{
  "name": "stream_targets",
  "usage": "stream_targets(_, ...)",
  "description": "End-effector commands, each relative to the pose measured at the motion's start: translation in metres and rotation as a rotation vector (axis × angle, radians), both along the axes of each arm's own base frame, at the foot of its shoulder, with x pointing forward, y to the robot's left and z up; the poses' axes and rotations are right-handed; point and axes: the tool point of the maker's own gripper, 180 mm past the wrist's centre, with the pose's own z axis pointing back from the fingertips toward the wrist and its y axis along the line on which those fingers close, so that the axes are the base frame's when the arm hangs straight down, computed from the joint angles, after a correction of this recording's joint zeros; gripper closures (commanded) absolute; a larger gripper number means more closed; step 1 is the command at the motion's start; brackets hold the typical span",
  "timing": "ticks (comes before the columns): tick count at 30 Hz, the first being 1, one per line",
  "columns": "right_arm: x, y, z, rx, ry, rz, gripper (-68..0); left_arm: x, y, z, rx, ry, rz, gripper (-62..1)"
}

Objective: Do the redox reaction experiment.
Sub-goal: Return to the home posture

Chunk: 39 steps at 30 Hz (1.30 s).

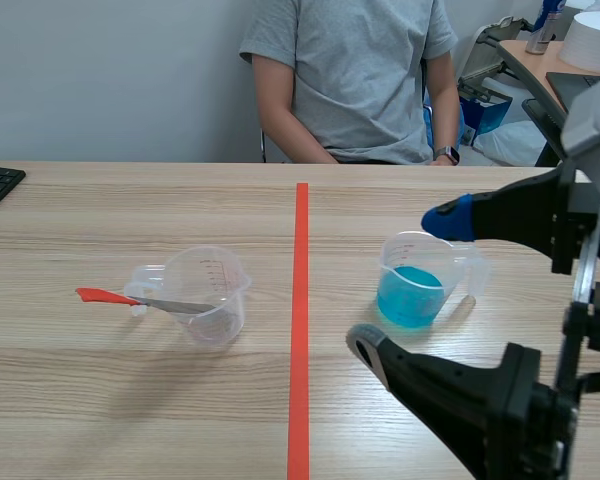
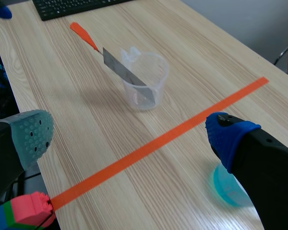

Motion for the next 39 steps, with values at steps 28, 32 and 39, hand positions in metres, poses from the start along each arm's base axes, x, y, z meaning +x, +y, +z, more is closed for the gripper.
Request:
stream_targets(28,0.0,-0.024,0.014,-0.058,-0.013,-0.077,-67.9,0.083,-0.053,0.036,-0.04,-0.231,-0.141,-62.3)
stream_targets(32,0.0,-0.024,0.014,-0.058,-0.013,-0.077,-67.9,0.083,-0.053,0.039,-0.07,-0.226,-0.151,-62.3)
stream_targets(39,0.0,-0.024,0.014,-0.057,-0.013,-0.077,-67.9,0.083,-0.053,0.044,-0.125,-0.215,-0.169,-62.3)
